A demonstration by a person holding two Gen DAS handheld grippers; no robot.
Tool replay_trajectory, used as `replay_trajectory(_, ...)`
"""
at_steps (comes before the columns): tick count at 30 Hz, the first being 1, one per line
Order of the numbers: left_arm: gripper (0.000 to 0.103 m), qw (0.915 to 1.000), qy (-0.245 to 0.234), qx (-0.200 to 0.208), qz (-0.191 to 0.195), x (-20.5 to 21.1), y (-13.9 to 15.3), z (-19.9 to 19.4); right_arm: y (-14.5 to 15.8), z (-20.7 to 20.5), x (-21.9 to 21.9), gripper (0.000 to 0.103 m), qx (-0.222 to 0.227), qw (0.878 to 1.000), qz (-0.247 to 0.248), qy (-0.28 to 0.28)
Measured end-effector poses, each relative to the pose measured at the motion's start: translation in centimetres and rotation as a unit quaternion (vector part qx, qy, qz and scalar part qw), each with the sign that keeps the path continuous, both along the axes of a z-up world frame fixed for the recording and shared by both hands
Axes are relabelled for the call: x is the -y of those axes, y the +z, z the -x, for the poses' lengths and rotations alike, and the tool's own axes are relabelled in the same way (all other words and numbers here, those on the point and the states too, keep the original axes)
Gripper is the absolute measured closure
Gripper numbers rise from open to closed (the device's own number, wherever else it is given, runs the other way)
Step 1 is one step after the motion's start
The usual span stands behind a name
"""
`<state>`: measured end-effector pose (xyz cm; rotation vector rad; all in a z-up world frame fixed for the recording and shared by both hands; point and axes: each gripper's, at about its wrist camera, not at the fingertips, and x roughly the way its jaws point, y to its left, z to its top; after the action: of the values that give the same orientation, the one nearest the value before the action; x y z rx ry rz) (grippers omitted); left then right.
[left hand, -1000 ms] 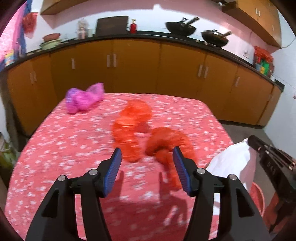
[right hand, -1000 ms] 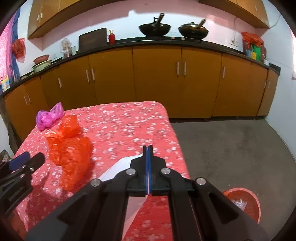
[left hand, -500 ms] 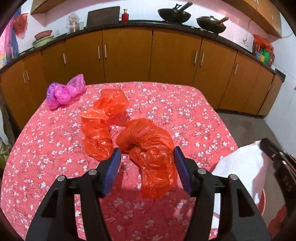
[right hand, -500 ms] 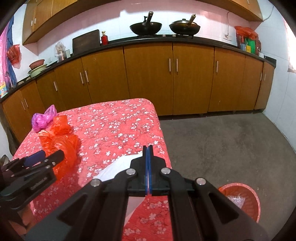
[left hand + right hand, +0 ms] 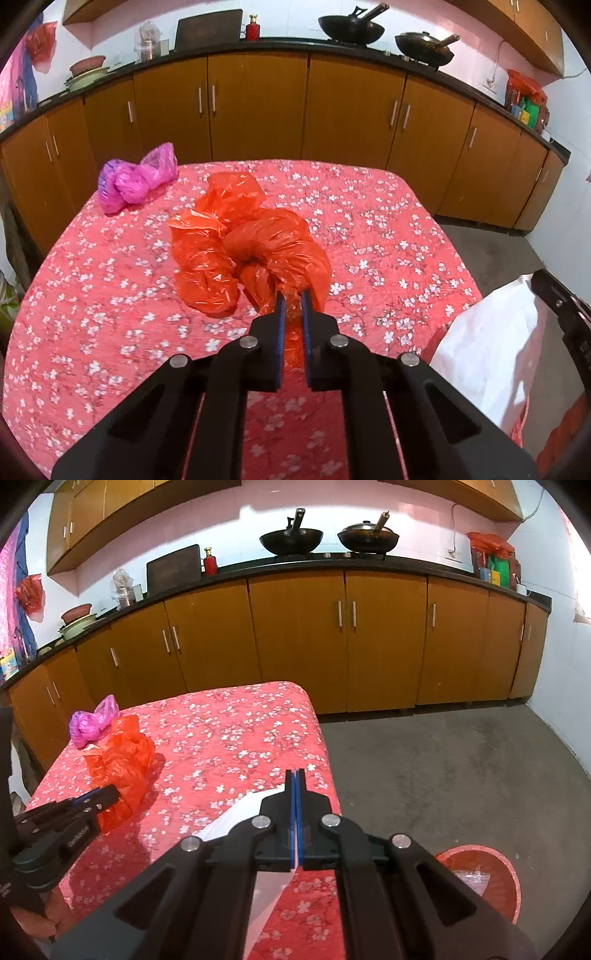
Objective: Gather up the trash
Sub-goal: 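Lift the orange bag with the left tool while the right tool carries the tissue toward the basket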
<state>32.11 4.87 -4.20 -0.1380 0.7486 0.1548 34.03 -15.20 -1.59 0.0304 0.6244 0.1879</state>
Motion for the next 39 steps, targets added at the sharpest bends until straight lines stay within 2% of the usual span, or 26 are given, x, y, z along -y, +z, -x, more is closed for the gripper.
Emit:
replay_trajectory(18, 0.096, 0.9985, -0.016, 0.045, -0.026, 0.1, 4.4, 4.0, 3.8, 3.2, -0.1, 0.101, 0.033, 0.999, -0.008, 0.012)
replay_trajectory(39, 0.096, 0.9959, -0.067, 0.057, -0.022, 4.5, 6.1, 4.5, 4.2, 4.2, 8.7, 0.101, 0.039, 0.997, -0.009, -0.068)
